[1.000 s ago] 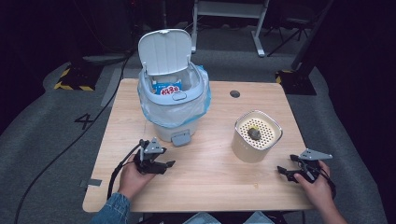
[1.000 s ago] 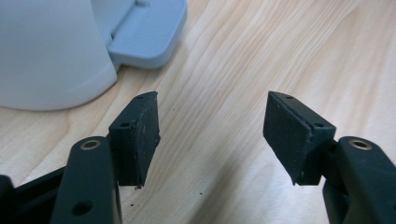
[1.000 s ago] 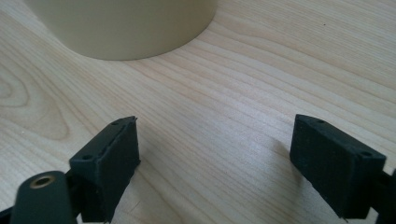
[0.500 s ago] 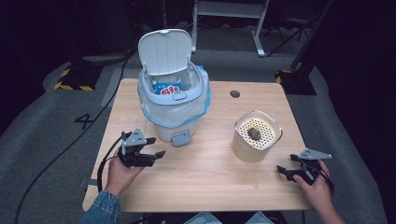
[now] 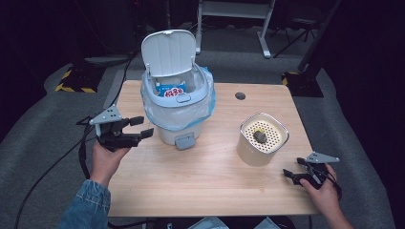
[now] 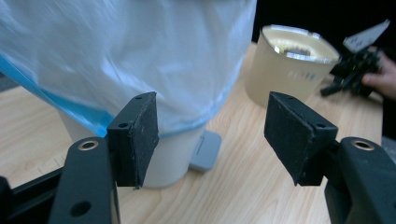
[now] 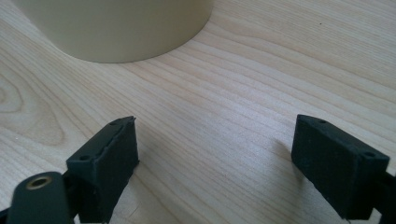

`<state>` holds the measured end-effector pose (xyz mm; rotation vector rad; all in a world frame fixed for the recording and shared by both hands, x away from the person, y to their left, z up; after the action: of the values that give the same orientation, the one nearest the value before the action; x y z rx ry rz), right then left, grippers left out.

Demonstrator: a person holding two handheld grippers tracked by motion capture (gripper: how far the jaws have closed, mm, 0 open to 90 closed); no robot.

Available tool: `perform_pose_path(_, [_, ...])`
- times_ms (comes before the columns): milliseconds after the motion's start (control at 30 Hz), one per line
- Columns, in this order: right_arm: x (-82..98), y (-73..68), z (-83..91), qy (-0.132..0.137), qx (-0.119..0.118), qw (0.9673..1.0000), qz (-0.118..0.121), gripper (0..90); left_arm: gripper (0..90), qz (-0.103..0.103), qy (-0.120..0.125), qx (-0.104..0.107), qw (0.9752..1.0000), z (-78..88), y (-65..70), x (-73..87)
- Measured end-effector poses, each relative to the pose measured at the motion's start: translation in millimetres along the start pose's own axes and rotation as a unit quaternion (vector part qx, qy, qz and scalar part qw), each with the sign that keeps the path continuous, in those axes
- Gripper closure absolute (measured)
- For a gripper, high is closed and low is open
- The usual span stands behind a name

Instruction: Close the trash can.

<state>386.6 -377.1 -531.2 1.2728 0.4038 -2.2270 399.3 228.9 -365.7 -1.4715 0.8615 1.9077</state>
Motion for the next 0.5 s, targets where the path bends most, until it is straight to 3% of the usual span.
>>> perform_pose_path(267, [0.0,0.0,0.0,0.000,0.000,1.0000,0.000,14.9,35.4,0.004,0.018,-0.010,0.9998,1.4,-17.2,-32.8])
perform_pose_path(500, [0.0,0.0,0.0,0.000,0.000,1.0000,0.000,14.9,35.4,-0.007,0.024,-0.019,0.9995,-0.8,-30.8,-63.3])
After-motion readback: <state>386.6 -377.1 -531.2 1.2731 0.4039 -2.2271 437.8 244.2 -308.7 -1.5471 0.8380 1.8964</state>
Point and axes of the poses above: each handheld gripper's, and its own axes: z roughly backward along the jaws, x roughly out of its underside, y roughly to its right, the point moved 4 cm from there along -z, roughly forward along the jaws, and after that the axes turned 12 degrees about y, right-handed, at the moved point
